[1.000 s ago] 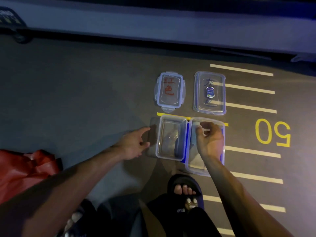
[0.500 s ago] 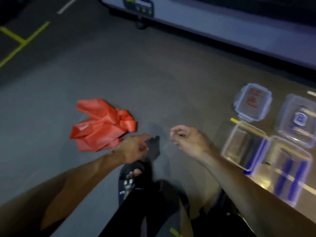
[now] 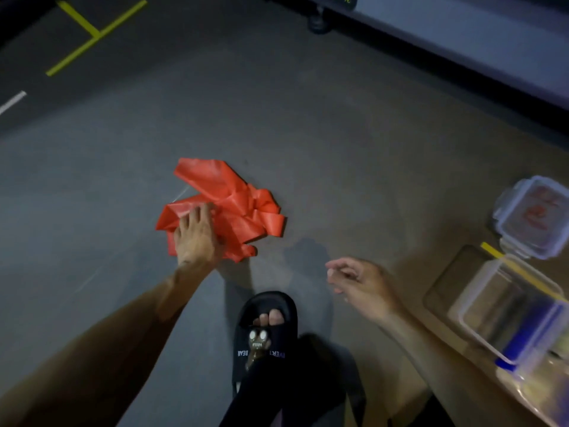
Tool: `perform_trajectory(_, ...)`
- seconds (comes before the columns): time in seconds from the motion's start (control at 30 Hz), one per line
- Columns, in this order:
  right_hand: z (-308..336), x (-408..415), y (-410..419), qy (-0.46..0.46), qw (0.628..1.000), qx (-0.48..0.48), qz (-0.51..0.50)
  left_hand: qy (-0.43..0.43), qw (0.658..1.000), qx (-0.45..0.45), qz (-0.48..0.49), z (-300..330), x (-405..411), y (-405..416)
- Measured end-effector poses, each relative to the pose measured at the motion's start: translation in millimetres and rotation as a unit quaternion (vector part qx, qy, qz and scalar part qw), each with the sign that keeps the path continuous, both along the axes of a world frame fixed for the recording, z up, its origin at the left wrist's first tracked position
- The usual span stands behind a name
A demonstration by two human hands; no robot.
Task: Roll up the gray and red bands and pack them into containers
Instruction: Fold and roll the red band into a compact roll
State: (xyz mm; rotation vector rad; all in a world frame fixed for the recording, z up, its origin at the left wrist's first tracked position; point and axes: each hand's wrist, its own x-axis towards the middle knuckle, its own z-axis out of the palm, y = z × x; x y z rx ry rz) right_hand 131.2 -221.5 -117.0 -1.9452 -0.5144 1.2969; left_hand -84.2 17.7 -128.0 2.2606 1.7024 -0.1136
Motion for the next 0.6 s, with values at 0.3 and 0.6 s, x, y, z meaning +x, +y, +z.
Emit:
perform_trajectory(0.3, 32, 1, -13, 0.037, 0.998, 0.042, -0.023, -0.284, 0.947, 0.077, -0.128, 102, 32, -19)
perform_trajectory(0.6, 222, 34, 5, -0.081, 0.984, 0.155, 0.032, -0.557, 0.813, 0.078, -0.151, 366, 111, -42)
